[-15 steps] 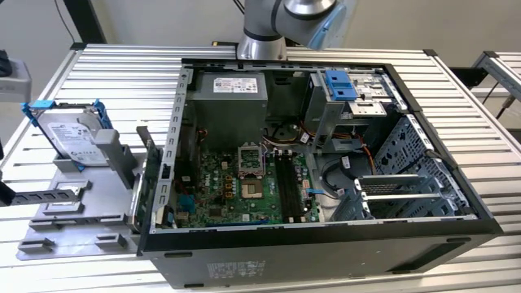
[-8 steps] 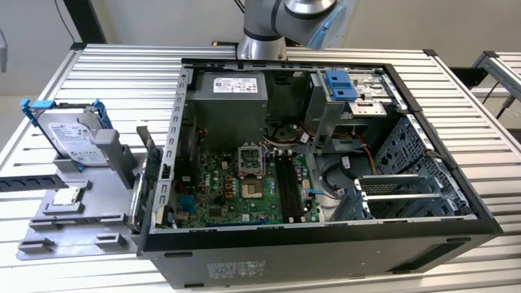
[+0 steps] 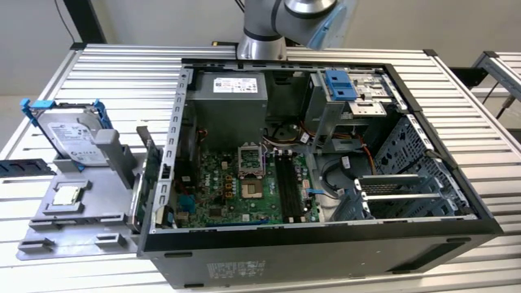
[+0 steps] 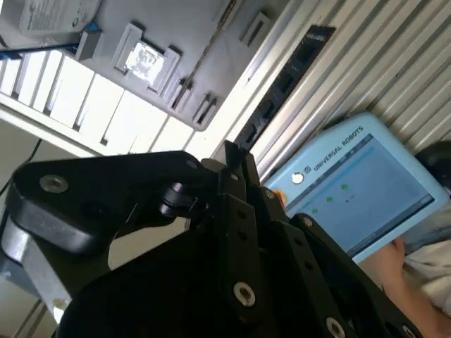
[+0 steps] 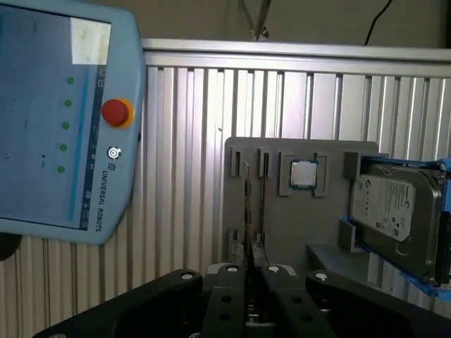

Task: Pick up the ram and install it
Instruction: 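Pick up the ram and move it above insertion slot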

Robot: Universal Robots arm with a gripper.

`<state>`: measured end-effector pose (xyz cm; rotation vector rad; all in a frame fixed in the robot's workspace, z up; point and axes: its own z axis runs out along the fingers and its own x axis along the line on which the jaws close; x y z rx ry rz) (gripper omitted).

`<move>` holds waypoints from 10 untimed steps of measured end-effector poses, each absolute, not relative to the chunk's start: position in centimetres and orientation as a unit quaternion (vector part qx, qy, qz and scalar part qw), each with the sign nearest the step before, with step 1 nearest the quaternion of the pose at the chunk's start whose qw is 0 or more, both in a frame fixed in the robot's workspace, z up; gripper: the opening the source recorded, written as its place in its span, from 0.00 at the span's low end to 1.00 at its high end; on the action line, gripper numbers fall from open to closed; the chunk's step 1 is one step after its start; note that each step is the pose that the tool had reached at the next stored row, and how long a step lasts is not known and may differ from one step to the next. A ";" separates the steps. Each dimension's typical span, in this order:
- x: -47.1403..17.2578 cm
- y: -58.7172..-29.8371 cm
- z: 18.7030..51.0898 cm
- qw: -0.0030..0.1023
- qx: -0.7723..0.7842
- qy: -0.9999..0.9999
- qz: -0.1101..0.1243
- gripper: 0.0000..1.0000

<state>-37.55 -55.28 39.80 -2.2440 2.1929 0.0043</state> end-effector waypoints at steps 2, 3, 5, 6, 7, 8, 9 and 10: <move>-37.5 -55.3 39.8 0.002 -0.715 0.699 0.001 0.00; -37.5 -55.3 39.8 0.002 -0.715 0.699 0.001 0.00; -37.6 -55.3 39.8 0.002 -0.715 0.699 0.001 0.00; -37.6 -55.3 39.8 0.002 -0.715 0.699 0.001 0.00; -37.6 -55.3 39.8 0.002 -0.715 0.699 0.001 0.00; -37.5 -55.3 39.8 0.002 -0.715 0.699 0.001 0.00; -37.4 -55.3 39.8 0.002 -0.715 0.699 0.001 0.00; -37.1 -55.3 39.8 0.002 -0.715 0.699 0.001 0.00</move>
